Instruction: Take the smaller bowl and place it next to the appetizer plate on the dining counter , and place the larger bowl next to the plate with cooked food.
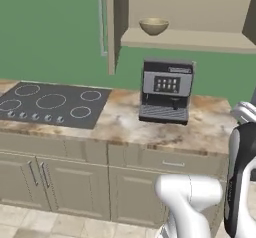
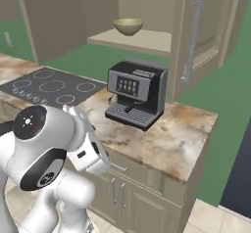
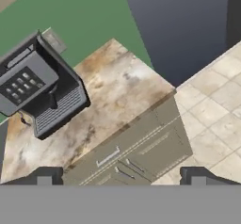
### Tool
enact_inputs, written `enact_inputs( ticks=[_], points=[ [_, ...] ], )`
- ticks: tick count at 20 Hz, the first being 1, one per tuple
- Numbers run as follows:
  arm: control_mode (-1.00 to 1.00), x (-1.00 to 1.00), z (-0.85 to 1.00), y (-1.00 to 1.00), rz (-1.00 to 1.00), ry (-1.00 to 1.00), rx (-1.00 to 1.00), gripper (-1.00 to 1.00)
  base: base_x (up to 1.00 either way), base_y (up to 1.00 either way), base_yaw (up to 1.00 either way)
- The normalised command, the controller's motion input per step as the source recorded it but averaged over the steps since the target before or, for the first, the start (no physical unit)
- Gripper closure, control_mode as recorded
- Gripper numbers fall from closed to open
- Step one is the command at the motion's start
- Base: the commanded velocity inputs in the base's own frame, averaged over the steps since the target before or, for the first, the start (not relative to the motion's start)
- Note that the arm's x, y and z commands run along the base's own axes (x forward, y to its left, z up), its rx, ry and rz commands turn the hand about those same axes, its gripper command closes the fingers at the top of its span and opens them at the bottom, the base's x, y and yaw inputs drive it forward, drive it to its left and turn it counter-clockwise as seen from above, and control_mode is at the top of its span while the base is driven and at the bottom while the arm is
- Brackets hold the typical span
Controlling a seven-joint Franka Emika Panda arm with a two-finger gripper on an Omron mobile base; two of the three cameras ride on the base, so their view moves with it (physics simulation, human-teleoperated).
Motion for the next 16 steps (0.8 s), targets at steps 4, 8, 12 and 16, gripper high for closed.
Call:
enact_inputs(
  ticks=[4,8,12,16],
  points=[
    [1.0,0.0,0.0,0.0,0.0,0.0,0.0,-1.0,0.58,0.68,-0.48],
    [1.0,0.0,0.0,0.0,0.0,0.0,0.0,-1.0,0.76,0.51,-0.37],
    [1.0,0.0,0.0,0.0,0.0,0.0,0.0,-1.0,0.98,0.03,-0.25],
    [1.0,0.0,0.0,0.0,0.0,0.0,0.0,-1.0,0.88,0.0,-0.14]
  ],
)
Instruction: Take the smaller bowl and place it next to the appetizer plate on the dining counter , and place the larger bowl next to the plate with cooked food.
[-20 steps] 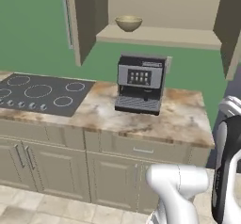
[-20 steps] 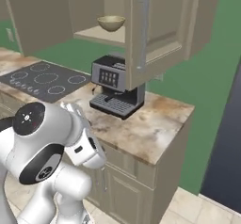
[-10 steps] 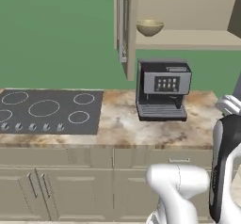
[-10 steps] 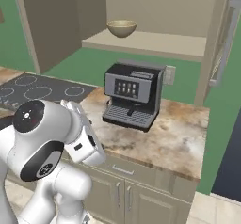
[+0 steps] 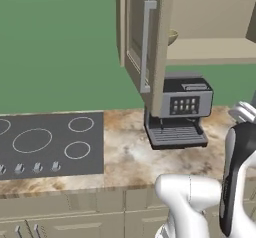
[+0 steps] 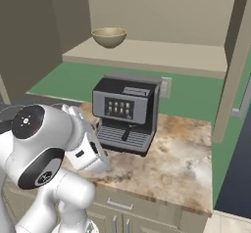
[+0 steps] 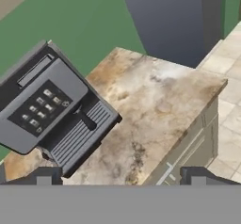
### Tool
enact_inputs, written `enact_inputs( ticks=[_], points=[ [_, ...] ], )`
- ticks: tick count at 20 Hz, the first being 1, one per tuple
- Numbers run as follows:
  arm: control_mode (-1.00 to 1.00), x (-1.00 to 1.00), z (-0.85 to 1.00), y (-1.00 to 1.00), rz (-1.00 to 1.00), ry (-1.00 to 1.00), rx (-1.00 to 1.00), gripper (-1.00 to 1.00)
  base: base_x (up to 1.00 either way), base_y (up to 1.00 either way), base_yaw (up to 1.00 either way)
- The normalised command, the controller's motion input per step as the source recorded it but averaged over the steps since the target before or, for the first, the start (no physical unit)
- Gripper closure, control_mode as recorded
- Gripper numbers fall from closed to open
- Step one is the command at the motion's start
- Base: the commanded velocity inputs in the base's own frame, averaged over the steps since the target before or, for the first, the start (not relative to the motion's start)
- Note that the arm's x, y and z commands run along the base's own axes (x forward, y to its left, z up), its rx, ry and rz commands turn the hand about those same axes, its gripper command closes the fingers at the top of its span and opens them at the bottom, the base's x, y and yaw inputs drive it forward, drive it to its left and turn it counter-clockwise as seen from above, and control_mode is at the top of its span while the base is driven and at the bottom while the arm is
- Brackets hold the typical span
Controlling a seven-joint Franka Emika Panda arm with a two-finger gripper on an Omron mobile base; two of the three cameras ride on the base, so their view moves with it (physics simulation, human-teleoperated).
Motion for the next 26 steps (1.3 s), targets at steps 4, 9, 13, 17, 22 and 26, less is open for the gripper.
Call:
enact_inputs(
  ticks=[4,9,13,17,22,26],
  points=[
    [-1.0,0.01,0.61,0.0,0.0,0.01,0.05,-1.0,0.12,0.0,-0.01],
    [-1.0,0.0,1.0,0.0,0.16,0.0,0.02,-1.0,0.0,0.0,0.0],
    [-1.0,0.1,1.0,0.0,0.35,0.0,0.1,-1.0,0.0,0.0,0.0],
    [-1.0,0.65,0.9,0.0,0.34,-0.03,0.15,-1.0,0.0,0.0,0.0],
    [-1.0,0.89,0.75,0.2,0.07,-0.03,0.16,-1.0,0.0,0.0,0.0],
    [-1.0,1.0,0.07,0.35,0.0,-0.04,0.13,-1.0,0.0,0.0,0.0]
  ],
)
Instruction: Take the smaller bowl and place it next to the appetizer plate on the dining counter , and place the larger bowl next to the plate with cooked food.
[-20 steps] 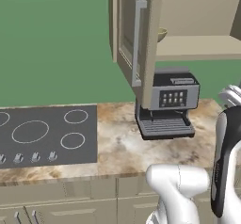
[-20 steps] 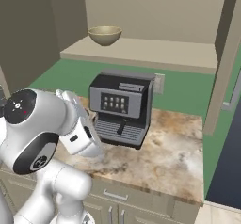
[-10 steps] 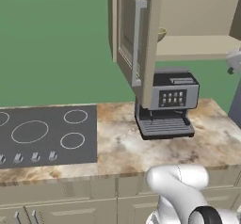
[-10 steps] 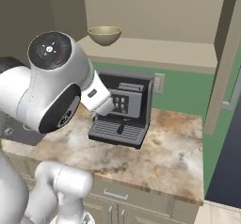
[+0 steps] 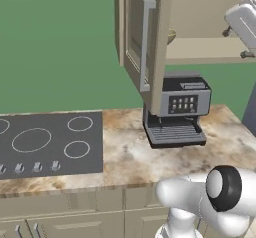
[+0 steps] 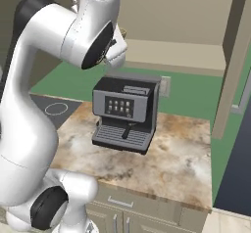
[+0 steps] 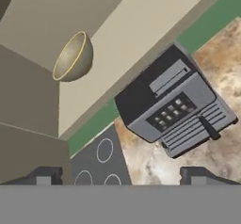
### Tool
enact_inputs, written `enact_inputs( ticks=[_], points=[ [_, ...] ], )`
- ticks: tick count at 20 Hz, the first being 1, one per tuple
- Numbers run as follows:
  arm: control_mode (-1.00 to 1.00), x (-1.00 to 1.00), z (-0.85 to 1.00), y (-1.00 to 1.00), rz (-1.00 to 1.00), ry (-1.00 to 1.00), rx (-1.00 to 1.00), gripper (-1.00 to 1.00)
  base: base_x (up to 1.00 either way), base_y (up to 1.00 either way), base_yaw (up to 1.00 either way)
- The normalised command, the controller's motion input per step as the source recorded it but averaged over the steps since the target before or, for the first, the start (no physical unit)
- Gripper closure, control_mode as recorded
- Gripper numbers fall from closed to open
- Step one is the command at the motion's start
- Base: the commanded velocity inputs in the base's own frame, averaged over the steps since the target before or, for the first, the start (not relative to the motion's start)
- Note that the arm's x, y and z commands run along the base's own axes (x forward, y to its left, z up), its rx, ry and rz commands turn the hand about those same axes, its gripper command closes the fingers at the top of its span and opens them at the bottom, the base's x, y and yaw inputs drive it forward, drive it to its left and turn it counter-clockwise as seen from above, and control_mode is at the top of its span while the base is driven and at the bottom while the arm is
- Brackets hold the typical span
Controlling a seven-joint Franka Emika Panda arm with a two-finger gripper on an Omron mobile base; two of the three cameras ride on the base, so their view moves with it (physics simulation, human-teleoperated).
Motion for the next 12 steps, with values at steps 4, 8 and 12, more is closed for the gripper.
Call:
enact_inputs(
  ticks=[4,8,12],
  points=[
    [-1.0,0.96,-0.45,0.49,0.07,-0.12,0.07,-1.0,0.0,0.0,0.0],
    [-1.0,0.98,-0.26,0.48,0.11,-0.18,0.0,-1.0,0.0,0.0,0.0],
    [-1.0,1.0,-0.12,0.39,0.07,-0.05,-0.04,-1.0,0.0,0.0,0.0]
  ],
)
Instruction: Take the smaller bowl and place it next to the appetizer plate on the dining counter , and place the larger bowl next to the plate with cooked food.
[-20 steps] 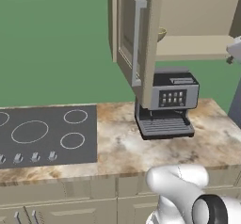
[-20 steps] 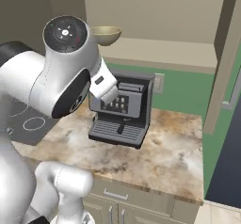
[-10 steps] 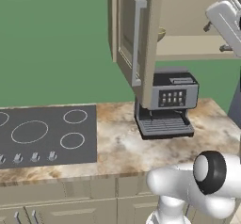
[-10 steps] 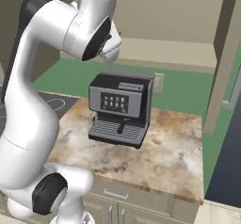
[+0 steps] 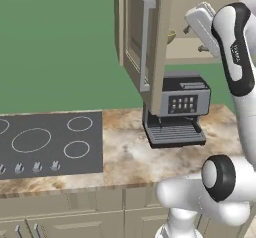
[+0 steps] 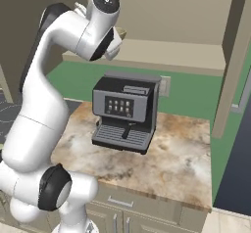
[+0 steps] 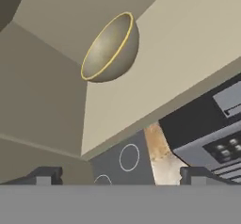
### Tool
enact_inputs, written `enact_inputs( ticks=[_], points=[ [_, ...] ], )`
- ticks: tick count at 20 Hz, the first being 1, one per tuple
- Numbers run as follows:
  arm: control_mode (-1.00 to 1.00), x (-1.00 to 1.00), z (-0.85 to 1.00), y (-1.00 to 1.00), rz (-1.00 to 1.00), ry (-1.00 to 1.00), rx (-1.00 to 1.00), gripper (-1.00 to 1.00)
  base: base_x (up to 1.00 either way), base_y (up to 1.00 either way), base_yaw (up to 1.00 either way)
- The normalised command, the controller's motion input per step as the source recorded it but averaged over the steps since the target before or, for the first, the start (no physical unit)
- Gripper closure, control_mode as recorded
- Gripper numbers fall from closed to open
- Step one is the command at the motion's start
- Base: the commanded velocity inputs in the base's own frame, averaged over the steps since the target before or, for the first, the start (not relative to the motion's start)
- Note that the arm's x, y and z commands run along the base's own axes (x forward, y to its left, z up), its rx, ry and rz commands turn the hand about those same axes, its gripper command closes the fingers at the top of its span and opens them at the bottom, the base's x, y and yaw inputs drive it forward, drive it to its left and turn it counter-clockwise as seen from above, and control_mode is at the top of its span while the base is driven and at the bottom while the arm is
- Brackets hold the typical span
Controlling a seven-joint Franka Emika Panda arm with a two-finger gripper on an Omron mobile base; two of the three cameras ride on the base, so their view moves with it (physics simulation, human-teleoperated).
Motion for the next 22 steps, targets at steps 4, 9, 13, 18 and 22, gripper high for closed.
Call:
enact_inputs(
  ticks=[4,9,13,18,22],
  points=[
    [-1.0,0.89,-0.02,0.02,0.01,0.03,-0.04,-1.0,0.0,0.0,0.0],
    [-1.0,0.35,0.0,0.01,0.01,0.09,0.0,-1.0,0.0,0.0,0.0],
    [-1.0,0.23,-0.06,-0.34,0.01,0.01,0.0,-1.0,0.0,0.0,0.0],
    [-1.0,0.38,-0.12,-0.28,0.0,0.0,-0.01,-1.0,0.0,0.0,0.0],
    [-1.0,0.57,0.0,-0.04,0.0,0.0,0.0,-1.0,0.0,0.0,0.0]
  ],
)
